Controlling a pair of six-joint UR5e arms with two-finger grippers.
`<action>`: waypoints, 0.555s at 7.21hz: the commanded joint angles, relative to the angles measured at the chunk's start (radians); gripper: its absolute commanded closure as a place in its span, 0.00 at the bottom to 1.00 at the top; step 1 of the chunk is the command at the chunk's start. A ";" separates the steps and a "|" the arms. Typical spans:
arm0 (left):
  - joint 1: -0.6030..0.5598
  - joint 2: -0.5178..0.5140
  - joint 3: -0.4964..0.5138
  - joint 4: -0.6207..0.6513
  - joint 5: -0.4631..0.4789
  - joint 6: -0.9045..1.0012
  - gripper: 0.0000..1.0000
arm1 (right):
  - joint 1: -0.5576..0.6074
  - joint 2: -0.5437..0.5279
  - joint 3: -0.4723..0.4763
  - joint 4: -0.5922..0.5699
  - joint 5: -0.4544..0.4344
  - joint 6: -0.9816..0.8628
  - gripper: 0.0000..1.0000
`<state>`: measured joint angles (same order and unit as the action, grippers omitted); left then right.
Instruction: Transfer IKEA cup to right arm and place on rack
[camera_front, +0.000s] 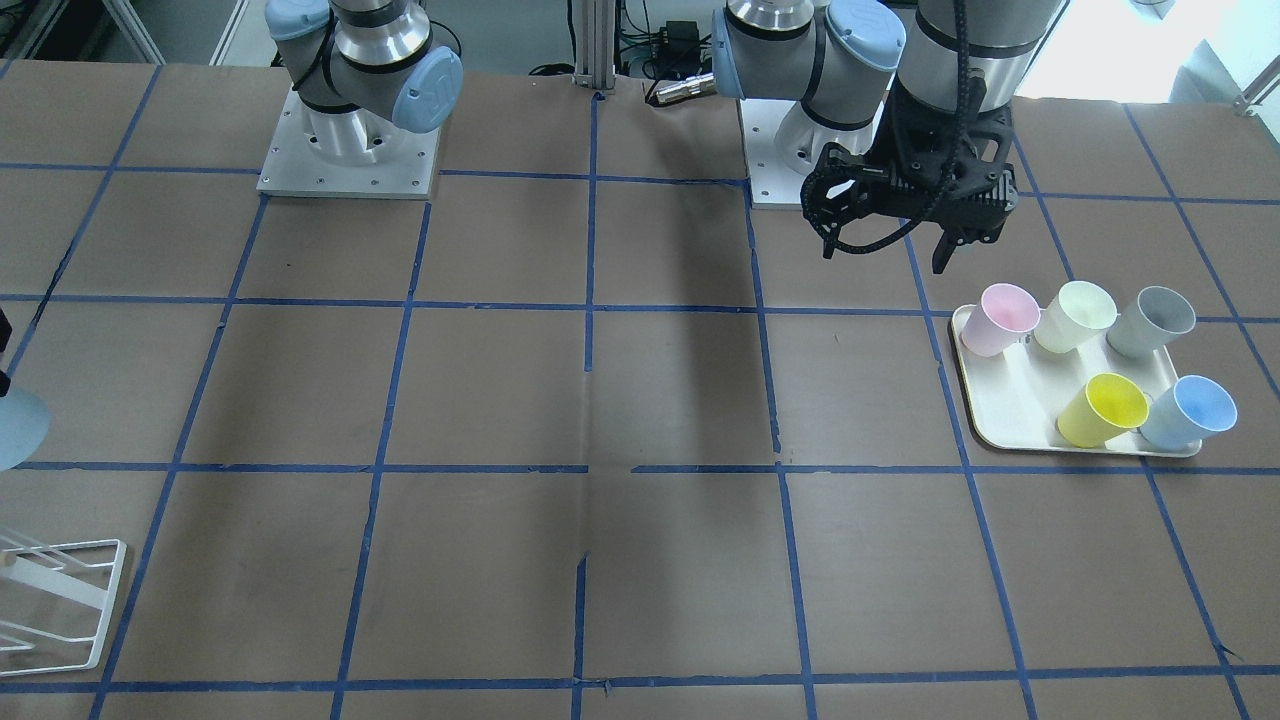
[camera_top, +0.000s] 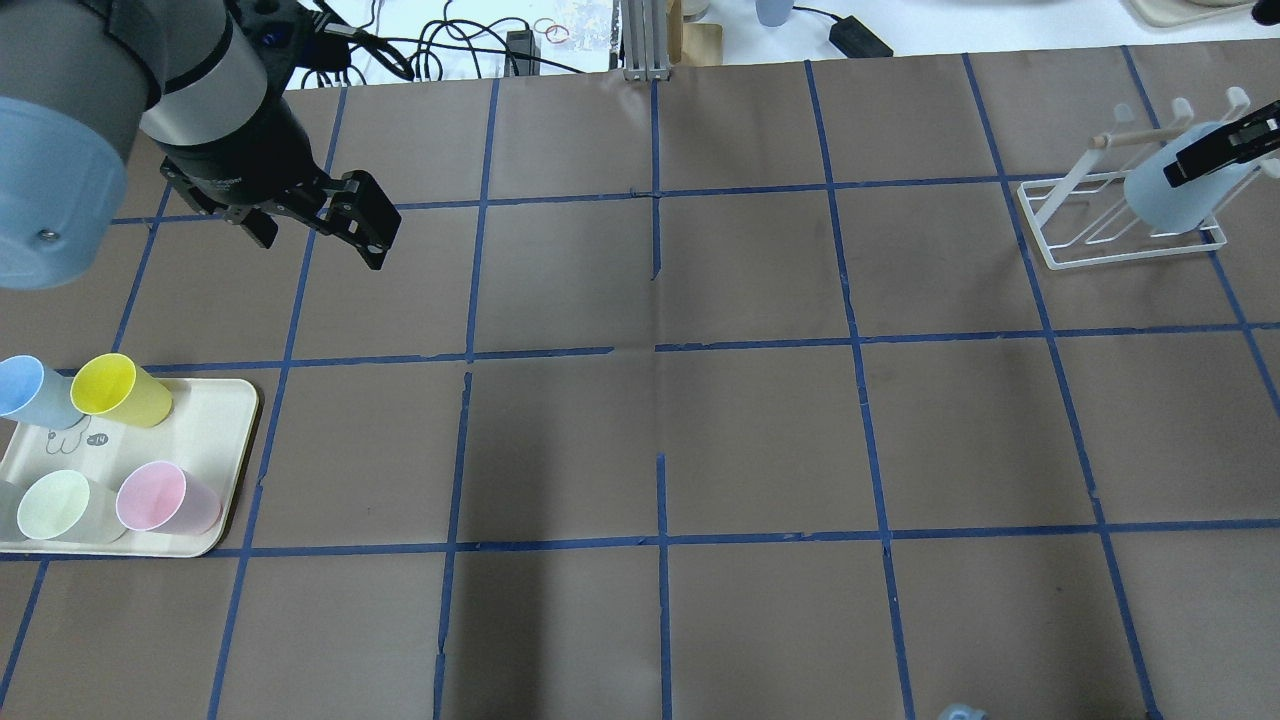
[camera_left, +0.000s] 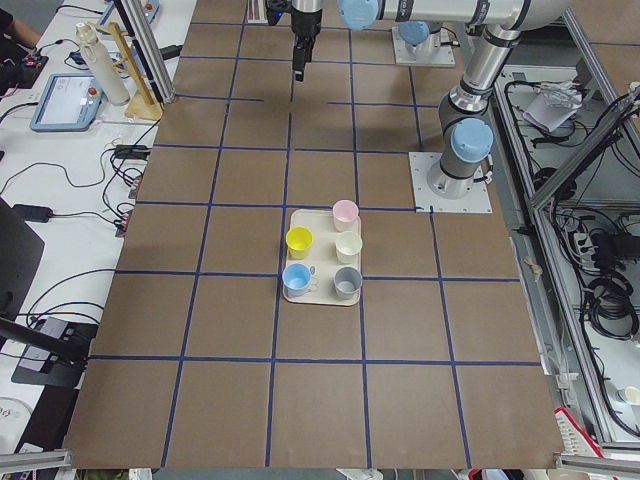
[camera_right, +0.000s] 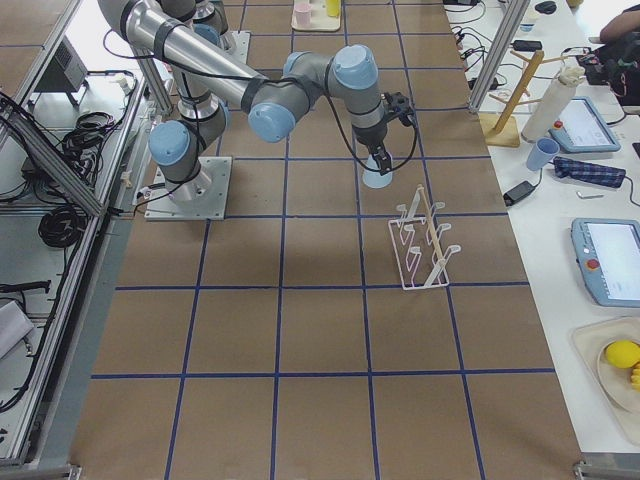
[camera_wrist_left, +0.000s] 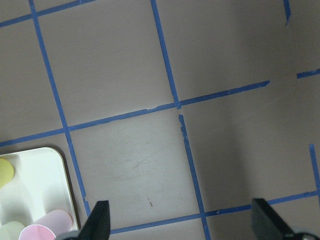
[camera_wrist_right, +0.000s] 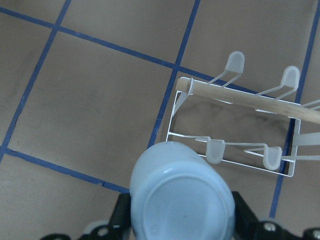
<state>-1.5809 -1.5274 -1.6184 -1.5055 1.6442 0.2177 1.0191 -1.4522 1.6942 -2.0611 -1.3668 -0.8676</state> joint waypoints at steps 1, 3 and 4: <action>0.006 0.009 -0.017 0.004 -0.013 0.021 0.00 | -0.002 0.059 -0.031 -0.025 -0.006 -0.020 0.84; 0.051 0.009 -0.021 0.013 -0.076 0.008 0.00 | -0.002 0.090 -0.031 -0.068 -0.006 -0.021 0.84; 0.102 -0.003 -0.002 0.013 -0.079 0.009 0.00 | -0.002 0.093 -0.033 -0.074 -0.006 -0.021 0.84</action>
<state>-1.5312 -1.5215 -1.6347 -1.4936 1.5774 0.2301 1.0171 -1.3717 1.6632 -2.1196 -1.3728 -0.8876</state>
